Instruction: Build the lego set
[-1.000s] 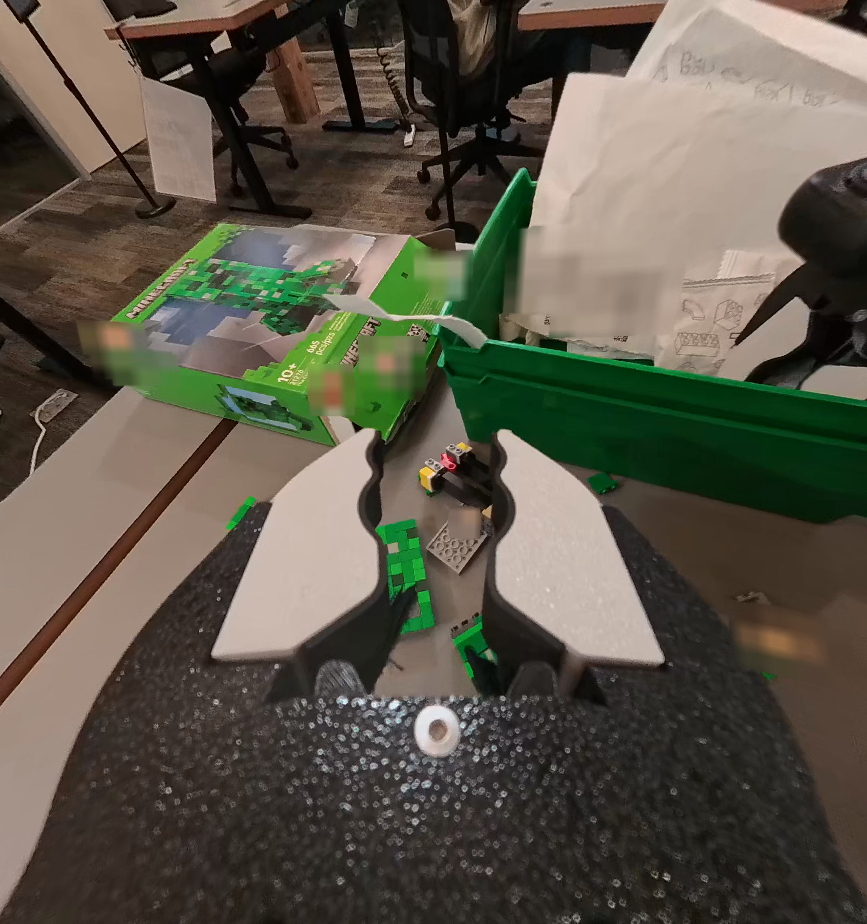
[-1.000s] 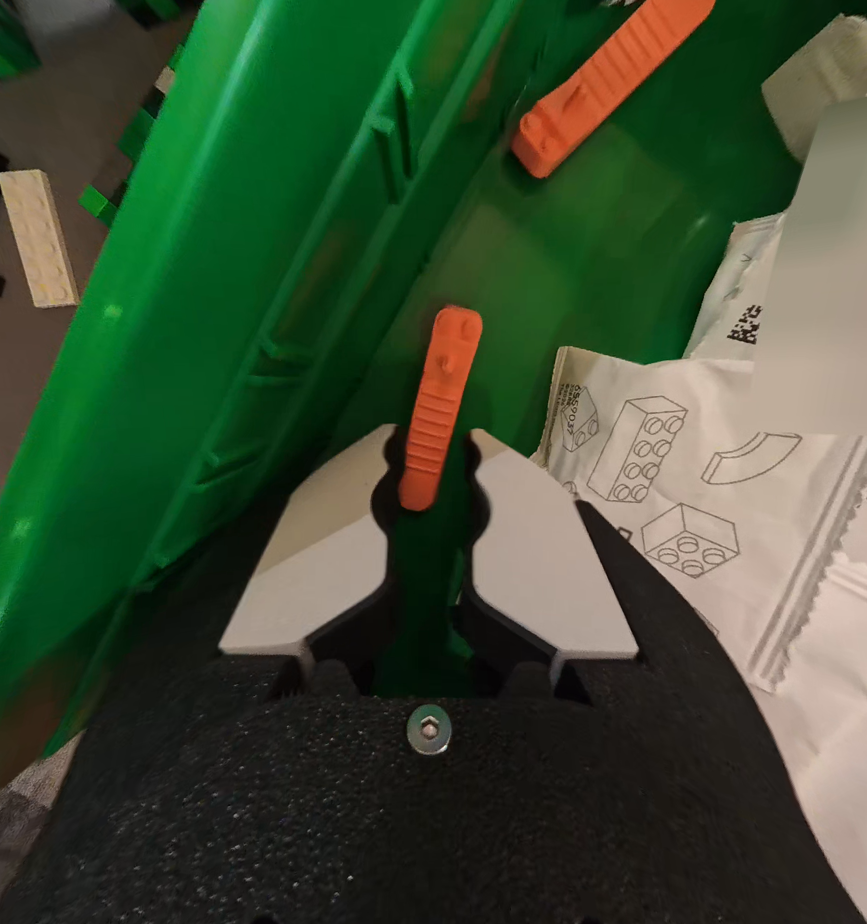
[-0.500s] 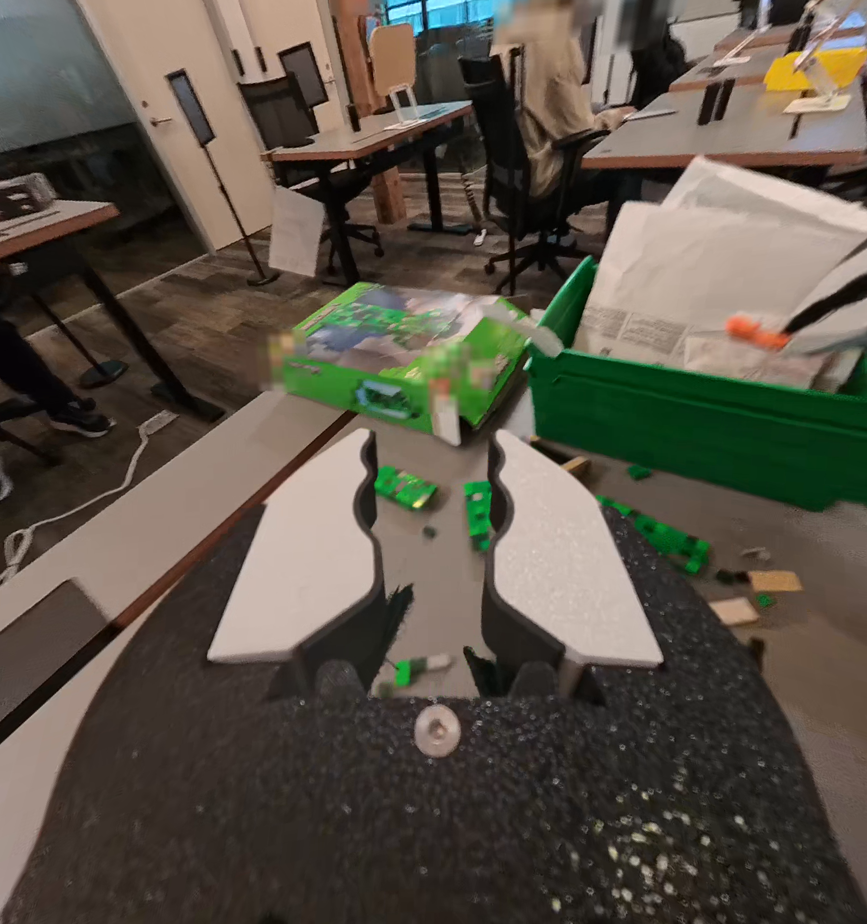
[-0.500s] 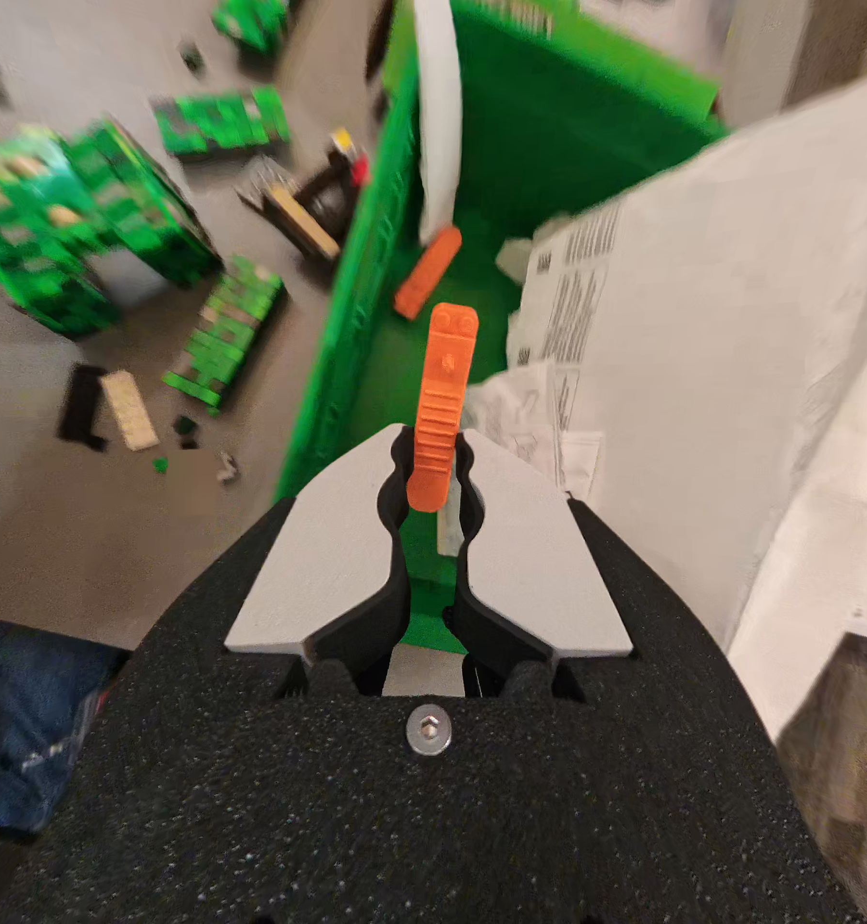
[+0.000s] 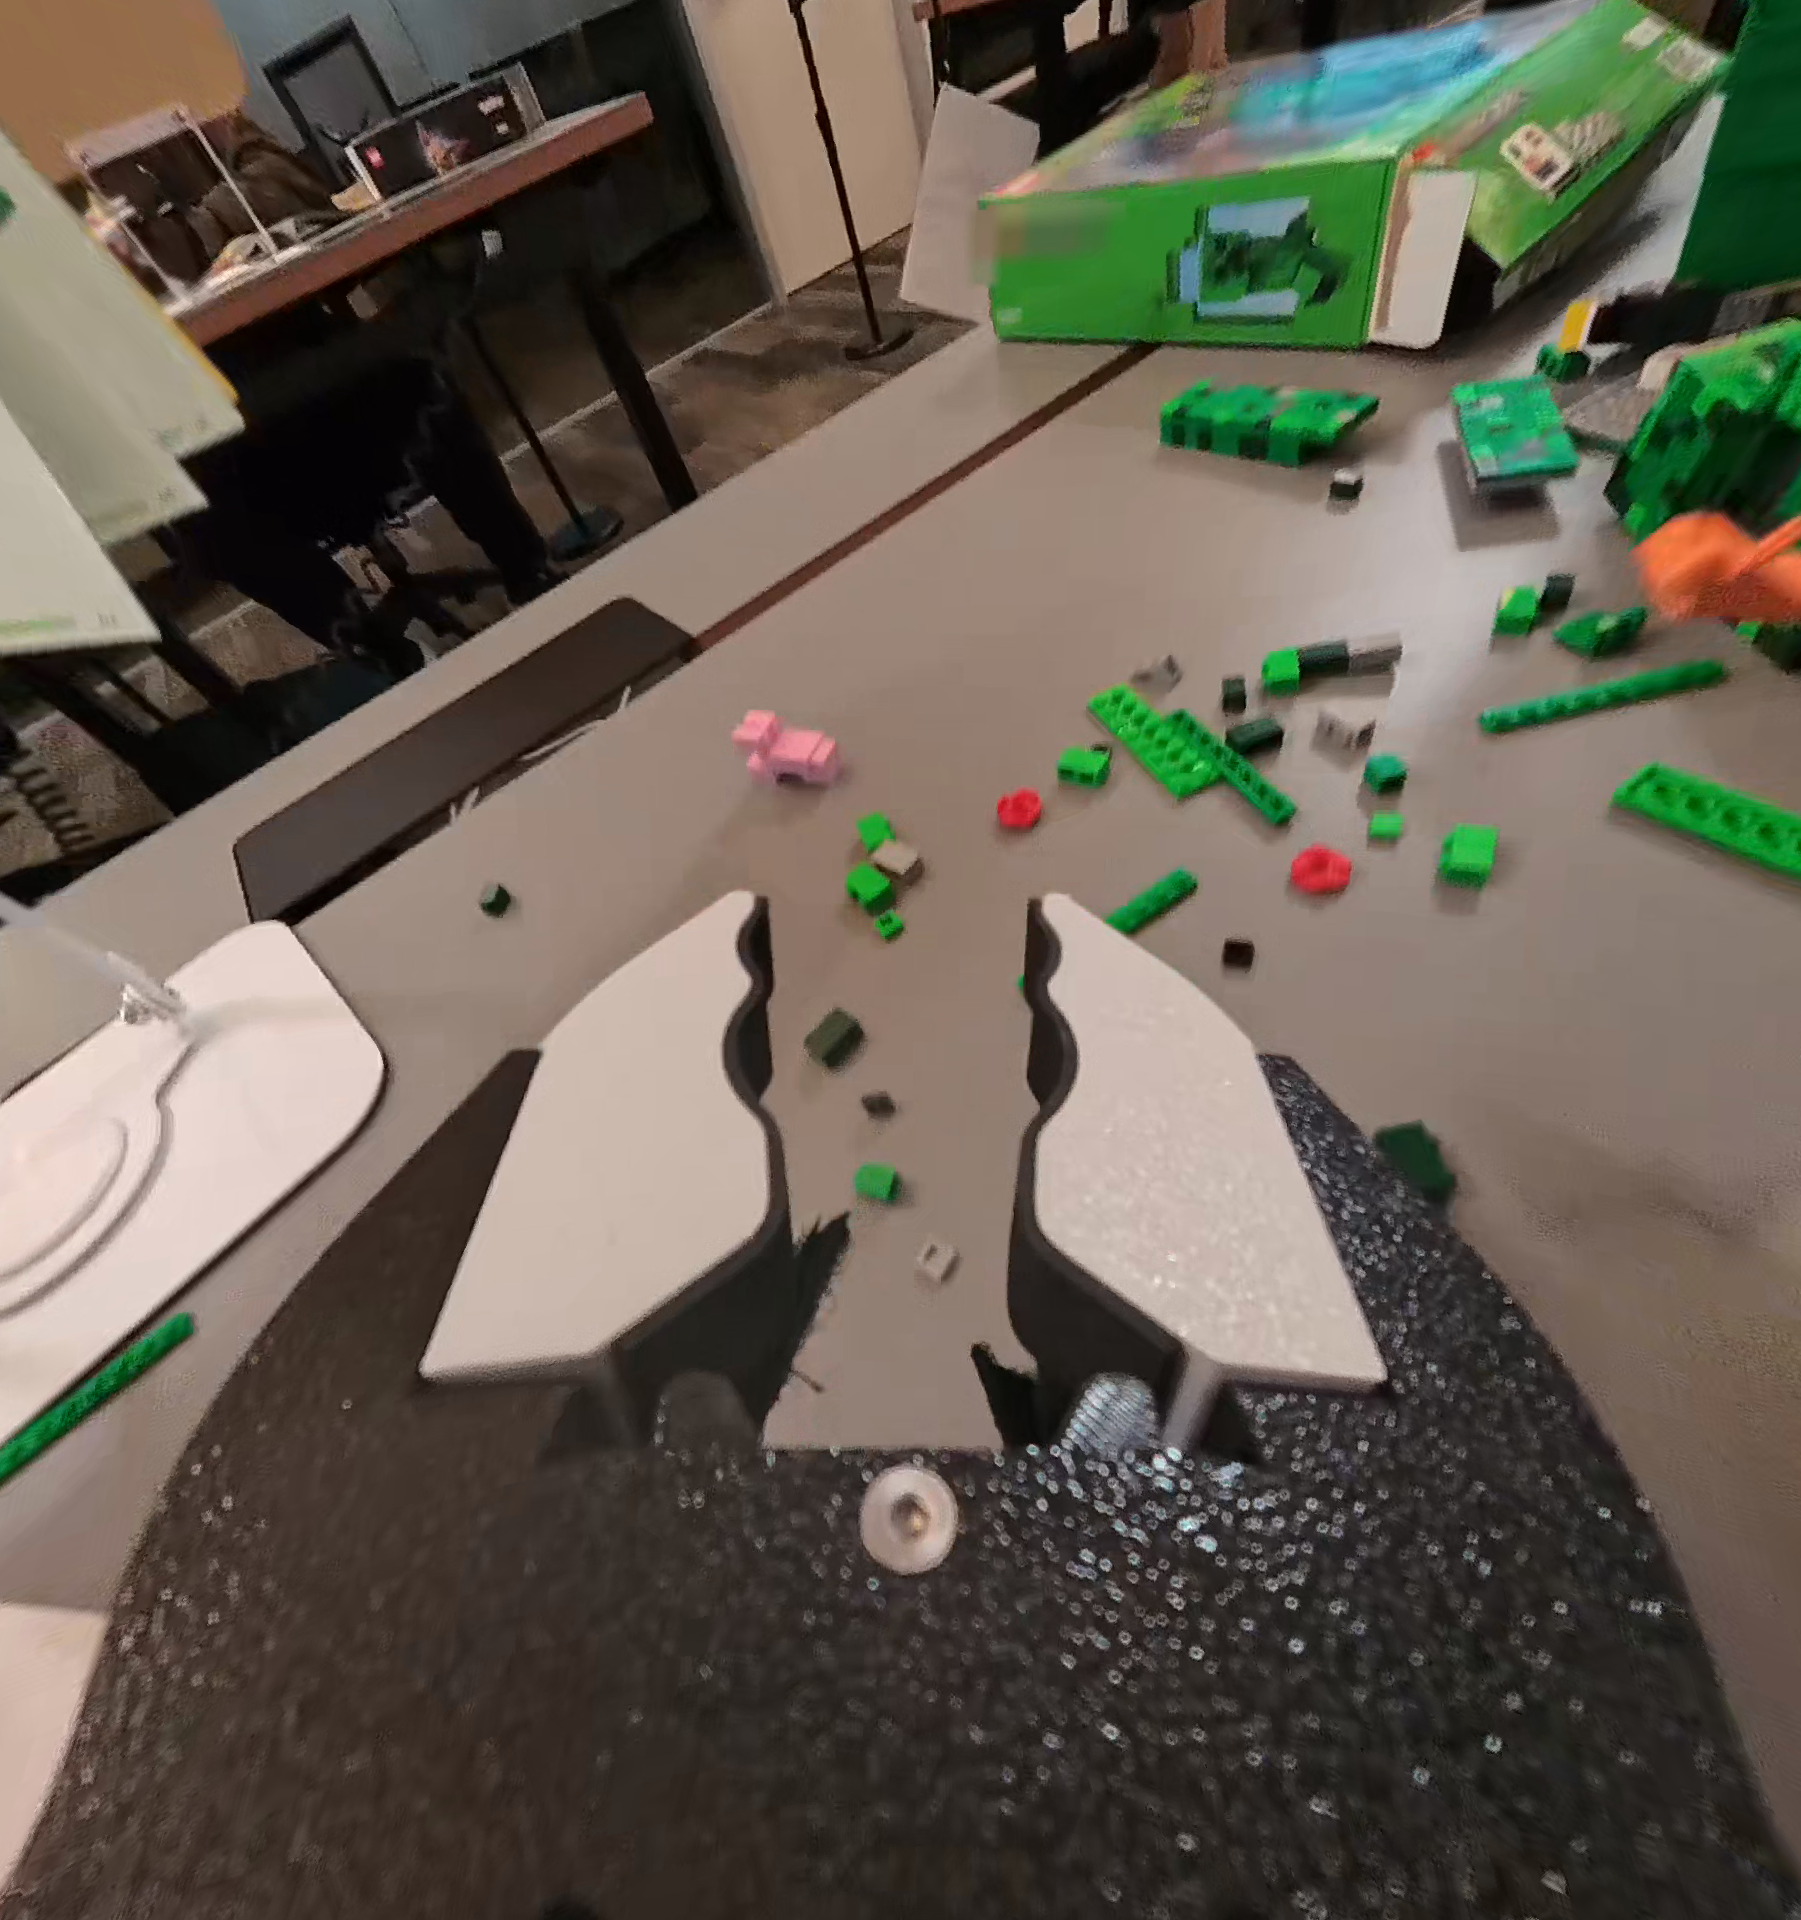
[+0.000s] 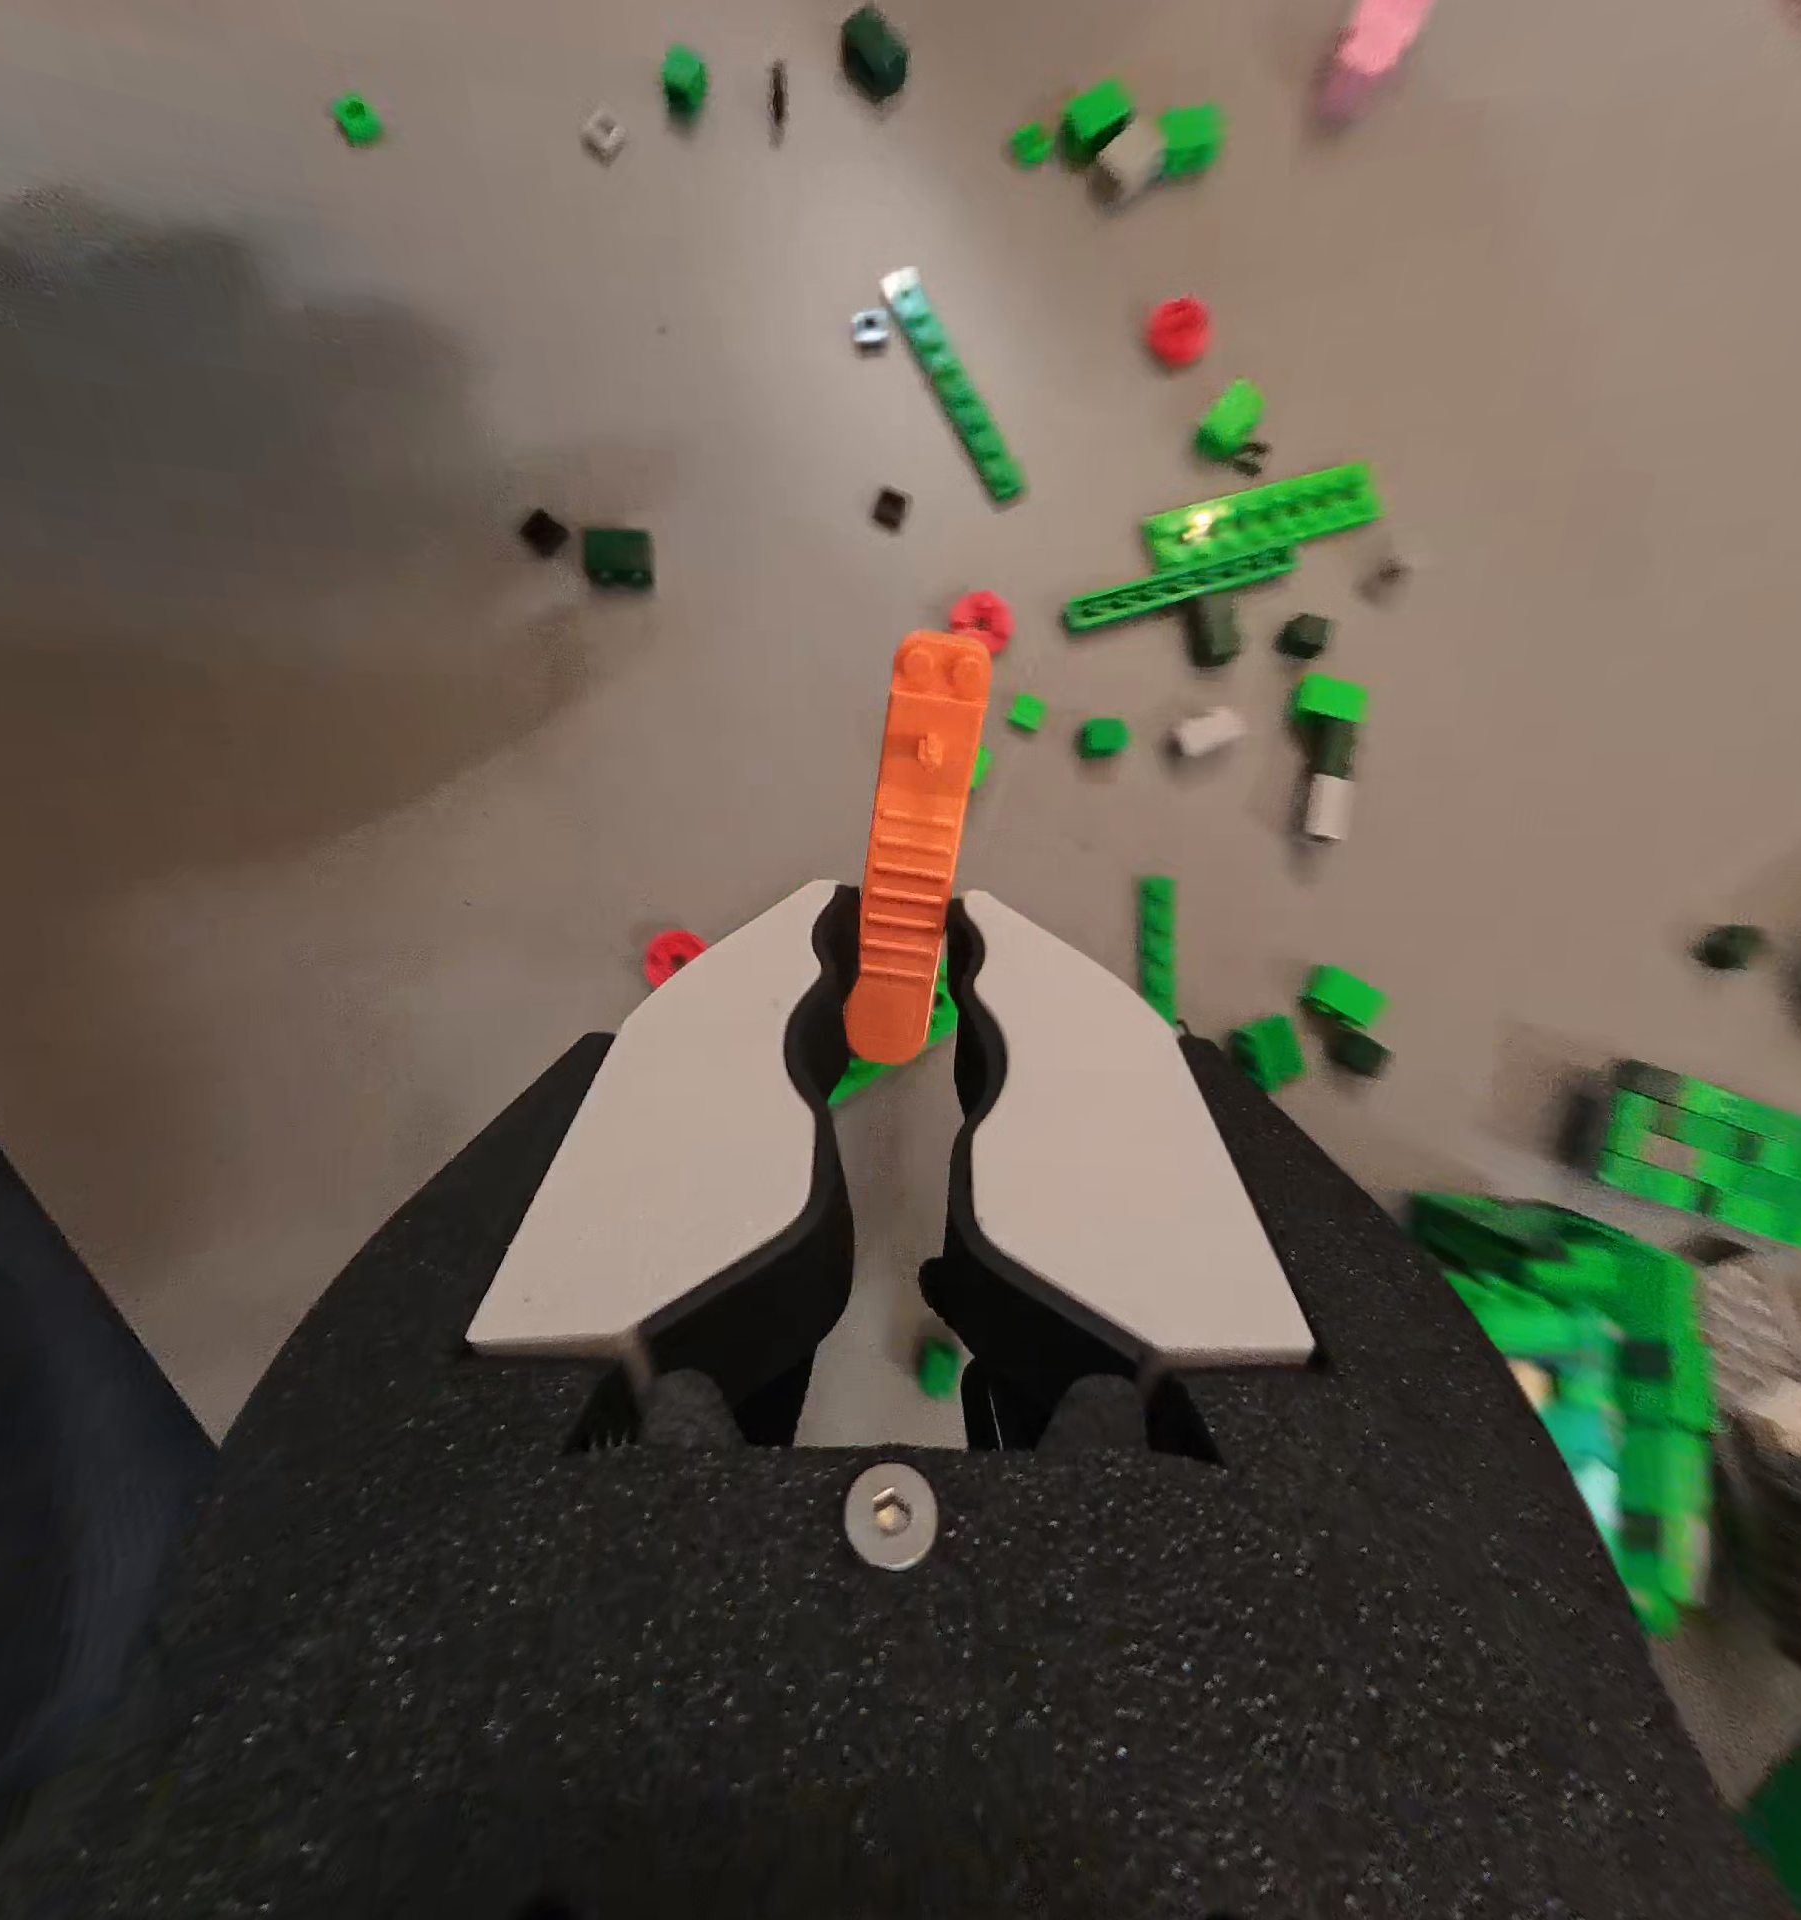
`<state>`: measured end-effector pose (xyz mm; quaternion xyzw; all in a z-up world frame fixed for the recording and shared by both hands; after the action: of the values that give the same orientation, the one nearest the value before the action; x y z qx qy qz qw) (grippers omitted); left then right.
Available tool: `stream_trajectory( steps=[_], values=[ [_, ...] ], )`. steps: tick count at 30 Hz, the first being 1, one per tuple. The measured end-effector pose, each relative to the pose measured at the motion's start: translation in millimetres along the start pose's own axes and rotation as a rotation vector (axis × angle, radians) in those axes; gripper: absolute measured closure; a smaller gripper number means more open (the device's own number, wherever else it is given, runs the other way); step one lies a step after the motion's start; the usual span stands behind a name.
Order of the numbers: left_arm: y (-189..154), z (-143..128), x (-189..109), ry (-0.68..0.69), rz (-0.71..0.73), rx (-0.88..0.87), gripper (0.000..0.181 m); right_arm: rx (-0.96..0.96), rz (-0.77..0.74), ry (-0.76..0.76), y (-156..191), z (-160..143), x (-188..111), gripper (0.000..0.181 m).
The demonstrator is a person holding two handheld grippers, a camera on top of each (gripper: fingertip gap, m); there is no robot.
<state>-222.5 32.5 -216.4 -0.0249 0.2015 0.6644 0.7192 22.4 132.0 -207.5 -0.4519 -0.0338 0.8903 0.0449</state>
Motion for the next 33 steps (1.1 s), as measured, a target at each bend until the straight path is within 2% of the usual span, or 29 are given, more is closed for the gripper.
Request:
stream_trajectory(
  steps=[2,4,9,13,18,20,22,25,27,29,30,33],
  values=[
    [3,-13,-7,0.001,-0.011,-0.006,0.135,0.001,0.024,0.036,14,2,19,0.166],
    [6,-21,-12,-0.011,-0.022,-0.013,0.135,0.004,0.024,0.044,27,0,25,0.166],
    [8,-33,-19,-0.031,-0.041,-0.046,0.135,0.198,-0.167,0.089,31,-33,9,0.166],
    [10,-39,-20,-0.022,-0.022,-0.03,0.135,0.32,-0.258,0.171,30,-59,6,0.166],
    [10,-39,-21,-0.032,-0.026,-0.047,0.135,0.379,-0.244,0.186,24,-64,14,0.166],
    [10,-40,-20,-0.024,-0.024,-0.04,0.134,0.374,-0.223,0.205,23,-64,17,0.151],
    [9,-40,-20,-0.021,-0.027,-0.044,0.133,0.357,-0.198,0.222,22,-63,16,0.144],
    [9,-41,-19,-0.015,-0.034,-0.046,0.133,0.252,-0.144,0.18,18,-59,8,0.146],
    [8,-41,-19,-0.014,-0.04,-0.044,0.133,0.068,-0.112,0.179,13,-55,2,0.149],
    [7,-41,-19,-0.019,-0.046,-0.042,0.133,-0.148,-0.147,0.226,6,-54,-2,0.158],
    [6,-40,-19,-0.021,-0.049,-0.039,0.133,-0.187,-0.157,0.251,1,-53,-3,0.16],
    [5,-39,-20,-0.021,-0.044,-0.019,0.133,-0.114,-0.014,0.199,-5,-44,0,0.162]
  ],
)
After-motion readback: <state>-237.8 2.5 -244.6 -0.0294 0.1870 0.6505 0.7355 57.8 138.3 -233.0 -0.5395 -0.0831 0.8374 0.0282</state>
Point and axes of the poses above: each gripper's, where its closed fingertips meet, x out along the fingers, z out of its top, y = z × x across the jaws, the point moved 9 cm from there along -x, back along the fingers, and after that the axes turned 2 degrees about -x, right-handed, at the moved point
